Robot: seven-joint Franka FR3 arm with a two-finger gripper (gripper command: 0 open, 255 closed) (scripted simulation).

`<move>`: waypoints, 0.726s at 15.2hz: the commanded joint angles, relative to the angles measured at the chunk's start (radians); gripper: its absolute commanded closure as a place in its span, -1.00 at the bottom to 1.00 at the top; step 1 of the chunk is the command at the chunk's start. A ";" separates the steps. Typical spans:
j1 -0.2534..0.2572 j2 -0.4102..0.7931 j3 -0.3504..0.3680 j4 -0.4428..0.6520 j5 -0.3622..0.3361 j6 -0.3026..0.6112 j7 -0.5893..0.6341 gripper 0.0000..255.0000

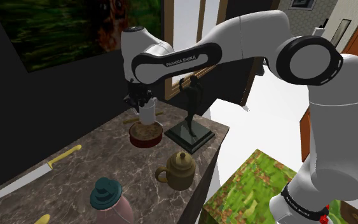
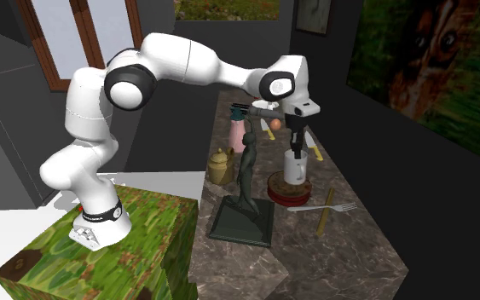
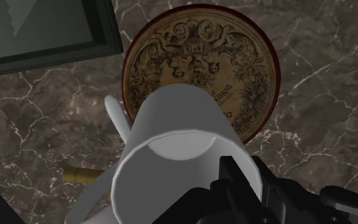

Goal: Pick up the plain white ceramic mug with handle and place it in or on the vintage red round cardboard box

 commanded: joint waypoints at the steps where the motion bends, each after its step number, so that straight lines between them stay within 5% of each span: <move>1: 0.000 0.005 -0.002 -0.021 -0.005 0.026 0.008 1.00; 11: 0.000 0.019 -0.008 -0.055 -0.017 0.072 0.020 1.00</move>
